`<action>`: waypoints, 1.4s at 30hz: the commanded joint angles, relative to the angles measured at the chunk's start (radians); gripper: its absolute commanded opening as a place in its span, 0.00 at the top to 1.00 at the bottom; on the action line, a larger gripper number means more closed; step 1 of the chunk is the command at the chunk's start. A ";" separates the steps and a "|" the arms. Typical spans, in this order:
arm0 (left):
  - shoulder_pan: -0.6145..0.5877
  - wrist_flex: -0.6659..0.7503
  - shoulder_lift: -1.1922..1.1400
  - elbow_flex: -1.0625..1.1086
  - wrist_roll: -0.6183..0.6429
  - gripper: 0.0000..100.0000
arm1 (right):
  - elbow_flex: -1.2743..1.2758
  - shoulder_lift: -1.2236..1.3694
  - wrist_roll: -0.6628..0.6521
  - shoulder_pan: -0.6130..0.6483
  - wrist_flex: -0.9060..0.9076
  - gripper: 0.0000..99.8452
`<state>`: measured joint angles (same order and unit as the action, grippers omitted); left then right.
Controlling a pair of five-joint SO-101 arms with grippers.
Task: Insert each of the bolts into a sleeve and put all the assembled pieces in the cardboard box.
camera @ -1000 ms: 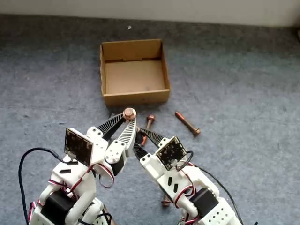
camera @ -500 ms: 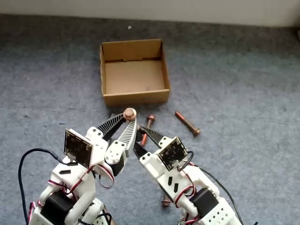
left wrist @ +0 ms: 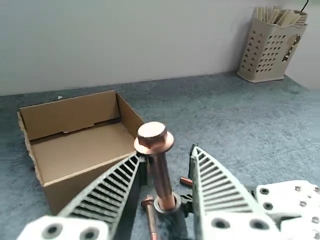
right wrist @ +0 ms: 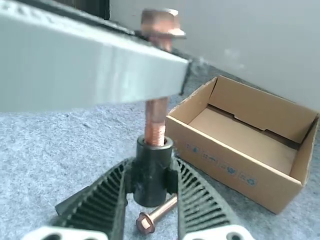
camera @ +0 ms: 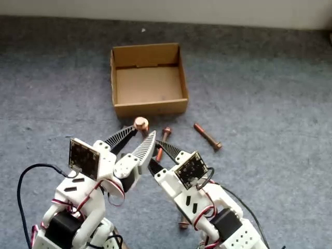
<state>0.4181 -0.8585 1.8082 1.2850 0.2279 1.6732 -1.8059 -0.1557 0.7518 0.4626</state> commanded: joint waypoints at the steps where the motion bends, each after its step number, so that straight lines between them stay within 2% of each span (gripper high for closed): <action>1: -0.070 0.003 0.008 -0.015 0.006 0.84 | 0.036 -0.030 -0.006 -0.013 -0.028 1.00; 12: -0.061 -0.003 0.013 -0.015 0.005 0.83 | 0.044 -0.030 -0.006 -0.013 -0.028 1.00; 15: -0.004 -0.005 0.013 -0.015 0.000 0.83 | 0.044 -0.030 -0.006 -0.013 -0.028 1.00; 20: 0.031 -0.005 0.013 -0.005 -0.081 0.83 | 0.045 -0.030 -0.006 -0.013 -0.028 1.00; 25: 0.025 -0.006 0.012 -0.005 -0.091 0.83 | 0.047 -0.030 -0.006 -0.018 -0.028 1.00; 29: 0.028 -0.069 0.012 -0.033 -0.100 0.83 | 0.047 -0.030 -0.006 -0.077 -0.028 1.00; 33: 0.031 -0.147 0.012 -0.085 -0.204 0.84 | 0.047 -0.030 -0.006 -0.150 -0.028 1.00; 38: 0.022 -0.238 0.013 -0.093 -0.269 0.84 | 0.085 -0.030 -0.006 -0.183 -0.028 1.00; 42: -0.084 -0.305 0.015 -0.101 -0.338 0.84 | 0.104 -0.030 -0.006 -0.185 -0.024 1.00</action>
<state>0.4304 -1.1162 1.8128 1.2313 -0.0529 1.6732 -1.8105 -0.1588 0.5831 0.4595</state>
